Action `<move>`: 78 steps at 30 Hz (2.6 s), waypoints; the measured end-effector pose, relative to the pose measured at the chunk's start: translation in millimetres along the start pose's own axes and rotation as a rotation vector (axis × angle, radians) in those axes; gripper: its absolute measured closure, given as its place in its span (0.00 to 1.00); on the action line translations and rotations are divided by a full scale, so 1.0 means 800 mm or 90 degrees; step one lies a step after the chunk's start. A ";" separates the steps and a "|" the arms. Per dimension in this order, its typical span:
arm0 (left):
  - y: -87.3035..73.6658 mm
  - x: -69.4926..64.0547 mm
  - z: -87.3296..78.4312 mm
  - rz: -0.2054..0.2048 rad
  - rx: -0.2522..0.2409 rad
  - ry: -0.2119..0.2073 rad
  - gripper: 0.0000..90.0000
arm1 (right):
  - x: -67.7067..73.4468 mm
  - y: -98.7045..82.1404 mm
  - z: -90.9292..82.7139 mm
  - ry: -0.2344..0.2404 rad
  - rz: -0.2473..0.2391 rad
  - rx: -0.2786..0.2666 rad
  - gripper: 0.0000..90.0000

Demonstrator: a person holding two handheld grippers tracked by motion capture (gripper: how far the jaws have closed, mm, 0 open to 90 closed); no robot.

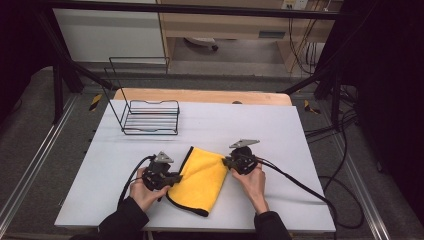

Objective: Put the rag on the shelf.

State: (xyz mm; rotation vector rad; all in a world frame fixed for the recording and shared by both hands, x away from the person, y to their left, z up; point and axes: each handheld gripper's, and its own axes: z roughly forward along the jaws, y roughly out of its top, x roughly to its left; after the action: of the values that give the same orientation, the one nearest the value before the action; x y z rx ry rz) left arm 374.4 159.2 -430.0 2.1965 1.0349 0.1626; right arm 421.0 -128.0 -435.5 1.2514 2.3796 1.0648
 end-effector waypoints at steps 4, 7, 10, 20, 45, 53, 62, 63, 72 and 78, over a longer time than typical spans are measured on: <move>-0.013 -0.010 -0.006 -0.032 -0.004 0.027 0.88 | 0.004 0.016 0.013 0.009 -0.043 -0.002 0.93; -0.018 -0.016 -0.008 -0.034 -0.009 0.044 0.87 | 0.006 0.024 0.025 0.016 -0.091 0.011 0.92; -0.017 -0.013 -0.007 -0.020 -0.008 0.043 0.81 | 0.003 0.018 0.031 0.016 -0.080 0.001 0.86; 0.028 0.040 -0.007 0.006 -0.064 0.017 0.40 | -0.007 0.005 -0.017 0.023 -0.009 -0.074 0.37; 0.059 0.060 0.060 -0.036 -0.026 0.012 0.75 | -0.017 -0.035 -0.037 0.044 0.074 -0.078 0.16; 0.059 0.057 0.060 -0.032 -0.024 0.013 0.85 | -0.009 -0.023 -0.016 0.035 0.072 -0.065 0.17; 0.058 0.059 0.061 -0.017 -0.025 0.006 0.84 | -0.004 -0.005 0.016 0.009 0.097 -0.042 0.50; 0.058 0.059 0.061 -0.015 -0.025 0.008 0.84 | -0.004 -0.004 0.018 0.008 0.107 -0.042 0.54; 0.057 0.057 0.062 0.001 -0.031 0.012 0.83 | -0.004 -0.004 0.027 0.041 0.148 -0.017 0.83; 0.056 0.061 0.061 -0.006 -0.035 0.000 0.84 | -0.005 -0.002 0.027 0.051 0.160 -0.010 0.90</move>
State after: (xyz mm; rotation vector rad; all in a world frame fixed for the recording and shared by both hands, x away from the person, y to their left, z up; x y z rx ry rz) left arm 454.1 147.9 -446.7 2.1417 1.0296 0.1851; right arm 433.7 -120.7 -452.1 1.5608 2.3096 1.2234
